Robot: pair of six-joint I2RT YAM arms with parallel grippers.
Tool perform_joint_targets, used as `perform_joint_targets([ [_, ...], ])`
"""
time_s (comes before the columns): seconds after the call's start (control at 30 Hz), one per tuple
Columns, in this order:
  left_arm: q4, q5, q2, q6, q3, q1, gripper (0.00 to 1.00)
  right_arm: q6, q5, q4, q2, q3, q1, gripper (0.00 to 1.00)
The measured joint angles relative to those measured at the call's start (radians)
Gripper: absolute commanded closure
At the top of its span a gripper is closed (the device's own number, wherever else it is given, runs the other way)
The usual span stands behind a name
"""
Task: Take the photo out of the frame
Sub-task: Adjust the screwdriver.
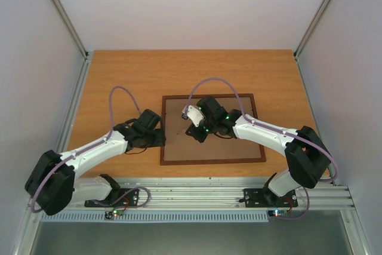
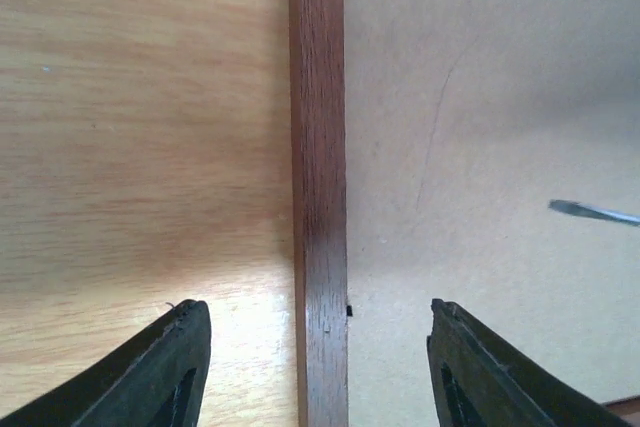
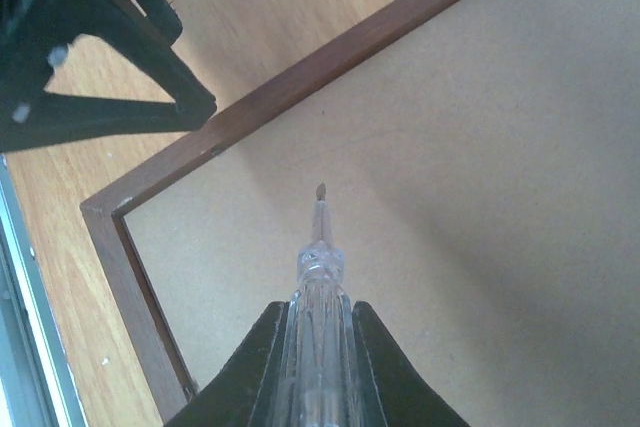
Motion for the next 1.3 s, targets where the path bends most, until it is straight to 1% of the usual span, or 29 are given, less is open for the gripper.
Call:
perform_joint_targets([
  [0.17,0.095,0.117,-0.127,-0.039,-0.077,0.105,0.29,0.027,0.001,0.067,0.000,0.000,0.000,0.99],
  [0.27,0.152,0.169,-0.196,-0.085,-0.117,0.141,0.28,0.056,0.002,0.137,-0.004,-0.009,0.001,0.99],
  [0.33,0.205,0.197,-0.245,-0.134,-0.148,0.155,0.25,0.077,0.004,0.195,-0.016,-0.027,0.009,0.99],
  [0.5,0.355,0.235,-0.333,-0.260,-0.229,0.168,0.25,0.131,0.011,0.348,-0.035,-0.082,0.038,0.99],
  [0.7,0.577,0.236,-0.427,-0.439,-0.361,0.174,0.26,0.200,0.011,0.518,-0.055,-0.177,0.052,0.99],
  [0.8,0.665,0.221,-0.460,-0.521,-0.415,0.175,0.28,0.226,0.008,0.572,-0.060,-0.198,0.055,0.99],
  [0.9,0.714,0.212,-0.471,-0.570,-0.428,0.177,0.29,0.245,0.005,0.619,-0.062,-0.202,0.066,0.99],
  [1.03,0.791,0.212,-0.466,-0.621,-0.428,0.177,0.38,0.254,0.004,0.668,-0.064,-0.204,0.091,0.99],
  [1.2,0.913,0.213,-0.427,-0.673,-0.442,0.177,0.56,0.257,-0.003,0.708,-0.064,-0.208,0.117,0.99],
  [1.3,0.963,0.214,-0.407,-0.702,-0.451,0.177,0.70,0.261,-0.012,0.726,-0.064,-0.210,0.119,0.99],
])
